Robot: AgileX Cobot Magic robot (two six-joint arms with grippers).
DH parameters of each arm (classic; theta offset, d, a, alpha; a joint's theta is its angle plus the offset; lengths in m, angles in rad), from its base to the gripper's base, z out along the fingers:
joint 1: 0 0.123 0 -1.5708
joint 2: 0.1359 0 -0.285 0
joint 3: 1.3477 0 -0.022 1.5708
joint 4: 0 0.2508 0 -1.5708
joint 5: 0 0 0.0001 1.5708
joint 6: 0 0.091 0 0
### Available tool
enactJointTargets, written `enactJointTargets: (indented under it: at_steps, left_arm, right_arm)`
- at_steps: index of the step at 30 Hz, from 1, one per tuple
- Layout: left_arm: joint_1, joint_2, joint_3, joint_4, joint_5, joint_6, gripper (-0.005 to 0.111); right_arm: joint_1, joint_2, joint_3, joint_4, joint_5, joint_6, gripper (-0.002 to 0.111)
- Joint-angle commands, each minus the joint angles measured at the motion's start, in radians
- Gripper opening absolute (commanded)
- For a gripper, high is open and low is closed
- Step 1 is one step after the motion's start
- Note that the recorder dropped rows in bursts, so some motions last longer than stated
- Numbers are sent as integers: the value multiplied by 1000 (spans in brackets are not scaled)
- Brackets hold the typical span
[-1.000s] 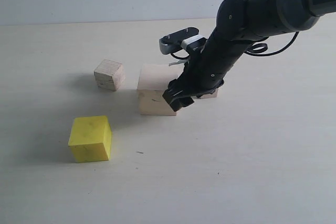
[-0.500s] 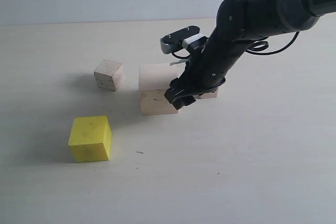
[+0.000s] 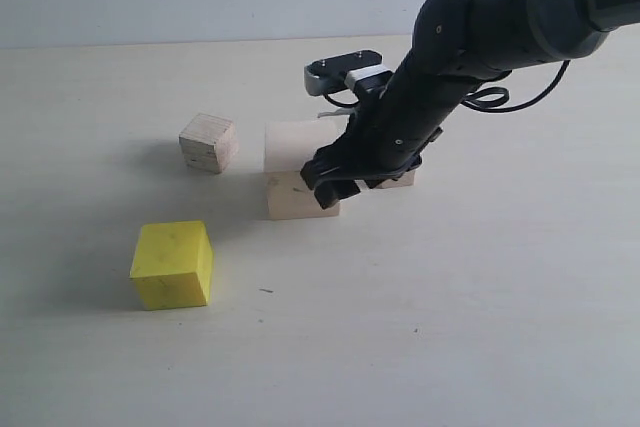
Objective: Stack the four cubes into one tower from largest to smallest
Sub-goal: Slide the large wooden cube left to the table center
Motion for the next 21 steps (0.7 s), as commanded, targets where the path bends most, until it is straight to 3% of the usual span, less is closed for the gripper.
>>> enactJointTargets:
  at_steps: [1,6,21]
  left_arm:
    - [2,-5,3,-9,-3,4,0]
    - [2,-5,3,-9,-3,4,0]
    - [2,-5,3,-9,-3,4,0]
  right_arm:
    - [0,1,-7,84,20,-41,64]
    - [0,1,-7,191,38,-136,64]
    - [0,1,-7,217,54,-167,64]
